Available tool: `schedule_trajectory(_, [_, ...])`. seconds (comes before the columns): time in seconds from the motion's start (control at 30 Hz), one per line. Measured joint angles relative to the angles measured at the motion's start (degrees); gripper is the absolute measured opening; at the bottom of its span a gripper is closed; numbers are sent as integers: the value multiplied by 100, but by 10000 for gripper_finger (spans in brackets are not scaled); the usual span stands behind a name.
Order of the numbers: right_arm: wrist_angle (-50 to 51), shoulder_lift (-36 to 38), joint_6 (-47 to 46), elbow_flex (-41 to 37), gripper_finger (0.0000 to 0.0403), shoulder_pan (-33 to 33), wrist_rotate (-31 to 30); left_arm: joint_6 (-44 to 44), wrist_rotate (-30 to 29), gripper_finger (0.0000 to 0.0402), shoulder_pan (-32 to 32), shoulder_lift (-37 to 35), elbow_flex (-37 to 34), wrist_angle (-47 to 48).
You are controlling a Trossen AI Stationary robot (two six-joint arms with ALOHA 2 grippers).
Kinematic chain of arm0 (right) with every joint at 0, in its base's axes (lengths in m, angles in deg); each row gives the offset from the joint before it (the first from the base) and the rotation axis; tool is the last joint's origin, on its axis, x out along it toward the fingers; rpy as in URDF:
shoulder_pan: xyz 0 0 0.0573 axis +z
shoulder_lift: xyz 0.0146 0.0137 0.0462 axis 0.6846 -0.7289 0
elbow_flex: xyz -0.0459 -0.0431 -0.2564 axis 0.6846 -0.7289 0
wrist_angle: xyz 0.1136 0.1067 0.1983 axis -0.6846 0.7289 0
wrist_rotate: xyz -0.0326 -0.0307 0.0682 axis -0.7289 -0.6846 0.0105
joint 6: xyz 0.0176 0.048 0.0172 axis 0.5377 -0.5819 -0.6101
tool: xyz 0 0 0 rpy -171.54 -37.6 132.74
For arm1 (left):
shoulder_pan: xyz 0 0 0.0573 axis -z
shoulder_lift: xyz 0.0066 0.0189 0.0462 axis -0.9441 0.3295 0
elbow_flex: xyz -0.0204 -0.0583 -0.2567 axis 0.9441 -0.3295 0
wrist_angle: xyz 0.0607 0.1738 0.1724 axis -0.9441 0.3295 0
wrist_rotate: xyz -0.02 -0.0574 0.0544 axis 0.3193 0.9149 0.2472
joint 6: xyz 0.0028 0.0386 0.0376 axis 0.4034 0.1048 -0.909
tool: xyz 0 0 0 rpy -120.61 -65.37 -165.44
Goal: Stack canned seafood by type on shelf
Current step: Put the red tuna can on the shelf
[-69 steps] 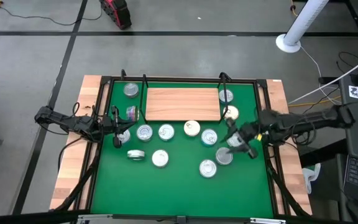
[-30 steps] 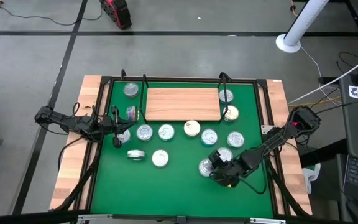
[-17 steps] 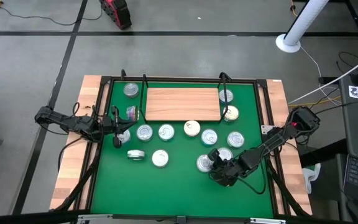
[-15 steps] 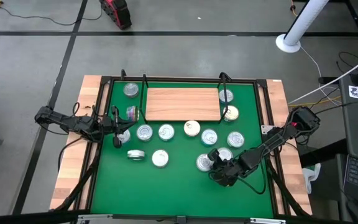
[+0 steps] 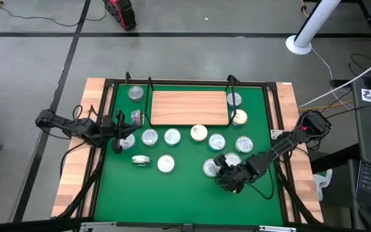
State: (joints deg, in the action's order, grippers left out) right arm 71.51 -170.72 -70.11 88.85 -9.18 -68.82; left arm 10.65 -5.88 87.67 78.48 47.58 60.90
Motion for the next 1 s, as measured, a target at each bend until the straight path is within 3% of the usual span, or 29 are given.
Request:
schedule_trajectory(0.17, [11,-19,-36,148,1,-242,51,-307,312,11,7,646,0,-873])
schedule_trajectory(0.4, [-13,-19,-263,363,1,-621,274,-375,524,11,7,2263,207,-1948])
schedule_trajectory(0.83, [-77,-10,-1105,475,0,-1260,707,-1516,783,12,192,6091,2501,-2049])
schedule_trajectory(1.0, [-87,-1,-1404,477,0,-1398,751,-1537,780,36,182,7192,3208,-2004])
